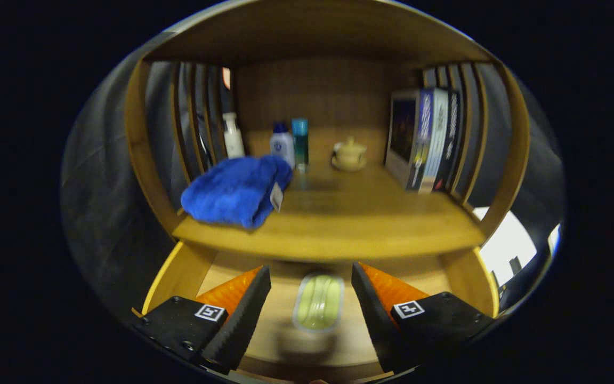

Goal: Pull open the drawer, take out the items inside it, and place them on the countertop above the cabinet.

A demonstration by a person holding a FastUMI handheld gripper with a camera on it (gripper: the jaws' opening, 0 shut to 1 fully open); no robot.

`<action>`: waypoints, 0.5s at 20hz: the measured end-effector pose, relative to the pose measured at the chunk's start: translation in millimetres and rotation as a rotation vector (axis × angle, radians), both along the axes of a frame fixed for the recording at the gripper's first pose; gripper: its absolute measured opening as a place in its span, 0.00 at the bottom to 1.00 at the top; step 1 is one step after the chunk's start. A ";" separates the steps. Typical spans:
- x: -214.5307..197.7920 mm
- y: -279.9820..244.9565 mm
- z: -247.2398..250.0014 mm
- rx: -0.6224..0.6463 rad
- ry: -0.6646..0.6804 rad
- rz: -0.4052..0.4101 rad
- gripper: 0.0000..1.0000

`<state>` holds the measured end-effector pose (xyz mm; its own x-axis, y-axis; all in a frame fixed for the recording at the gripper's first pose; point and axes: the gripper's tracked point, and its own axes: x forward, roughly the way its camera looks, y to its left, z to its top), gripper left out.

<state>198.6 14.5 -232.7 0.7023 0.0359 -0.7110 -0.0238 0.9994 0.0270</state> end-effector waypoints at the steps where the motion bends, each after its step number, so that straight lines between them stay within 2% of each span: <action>1: -3.6 -1.2 -16.2 0.002 0.069 -0.009 0.99; 10: 4.0 -8.2 -73.9 0.040 0.320 -0.096 0.98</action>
